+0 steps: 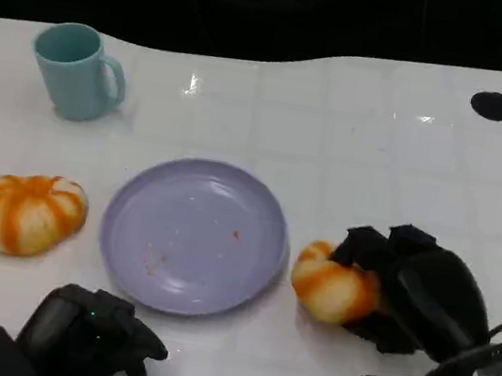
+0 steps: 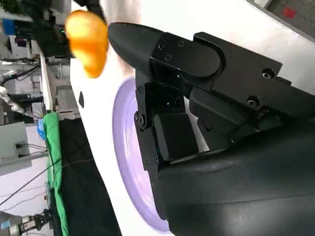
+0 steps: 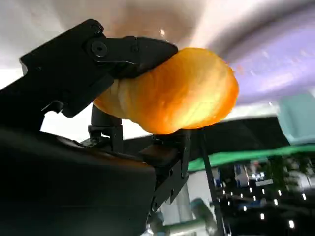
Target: Grasp the bread from the table and place it into the plate.
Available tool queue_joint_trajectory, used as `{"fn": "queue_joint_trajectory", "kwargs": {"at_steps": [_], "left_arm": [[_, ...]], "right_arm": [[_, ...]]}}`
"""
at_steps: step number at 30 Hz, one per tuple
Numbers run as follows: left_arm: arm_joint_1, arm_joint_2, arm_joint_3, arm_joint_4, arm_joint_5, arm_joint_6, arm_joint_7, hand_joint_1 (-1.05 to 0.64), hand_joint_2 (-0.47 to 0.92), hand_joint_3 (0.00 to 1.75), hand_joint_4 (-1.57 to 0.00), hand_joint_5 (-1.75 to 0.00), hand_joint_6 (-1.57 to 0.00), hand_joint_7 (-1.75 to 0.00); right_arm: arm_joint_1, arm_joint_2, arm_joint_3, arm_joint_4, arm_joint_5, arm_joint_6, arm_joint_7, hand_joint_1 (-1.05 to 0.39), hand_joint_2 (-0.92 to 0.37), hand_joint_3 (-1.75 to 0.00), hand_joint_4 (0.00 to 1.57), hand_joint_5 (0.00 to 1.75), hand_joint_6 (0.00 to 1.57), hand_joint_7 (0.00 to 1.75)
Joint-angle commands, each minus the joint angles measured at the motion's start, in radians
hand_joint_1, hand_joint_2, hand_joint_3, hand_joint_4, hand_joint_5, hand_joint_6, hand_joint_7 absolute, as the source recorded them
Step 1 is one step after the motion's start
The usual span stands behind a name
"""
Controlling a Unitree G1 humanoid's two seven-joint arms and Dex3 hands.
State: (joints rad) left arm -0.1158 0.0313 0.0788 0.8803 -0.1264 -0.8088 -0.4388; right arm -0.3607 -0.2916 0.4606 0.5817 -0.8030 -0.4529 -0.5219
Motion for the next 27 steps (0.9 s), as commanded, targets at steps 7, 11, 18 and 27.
{"fn": "queue_joint_trajectory", "kwargs": {"at_steps": [7,11,18,27], "left_arm": [[0.006,0.008,-0.001,0.006,0.006,-0.016,0.007,-1.05,0.92,0.13,-1.28,-1.07,-1.48,-0.41],[0.008,0.007,-0.001,0.006,0.003,-0.022,0.001,-1.05,0.92,0.13,-1.27,-1.07,-1.47,-0.41],[0.01,0.005,-0.002,0.006,-0.005,-0.016,-0.01,-1.05,0.92,0.12,-1.27,-1.06,-1.47,-0.41],[0.007,0.004,-0.002,0.02,-0.006,-0.021,-0.009,-1.05,0.92,0.11,-1.27,-1.06,-1.47,-0.41]], "right_arm": [[-0.084,0.096,-0.015,-0.063,0.067,-0.018,0.054,-0.2,-0.37,-1.22,0.94,1.75,0.74,1.67],[-0.119,0.145,-0.004,-0.038,0.063,0.004,0.087,-0.13,-0.3,-1.28,0.96,1.75,0.78,1.61],[-0.197,0.24,0.01,0.077,0.087,-0.019,0.095,-0.04,-0.35,-1.21,0.96,1.75,0.87,1.47],[-0.337,0.34,0.037,0.37,0.079,-0.05,0.005,-0.07,-0.4,-1.2,0.89,1.75,0.78,1.56]]}}
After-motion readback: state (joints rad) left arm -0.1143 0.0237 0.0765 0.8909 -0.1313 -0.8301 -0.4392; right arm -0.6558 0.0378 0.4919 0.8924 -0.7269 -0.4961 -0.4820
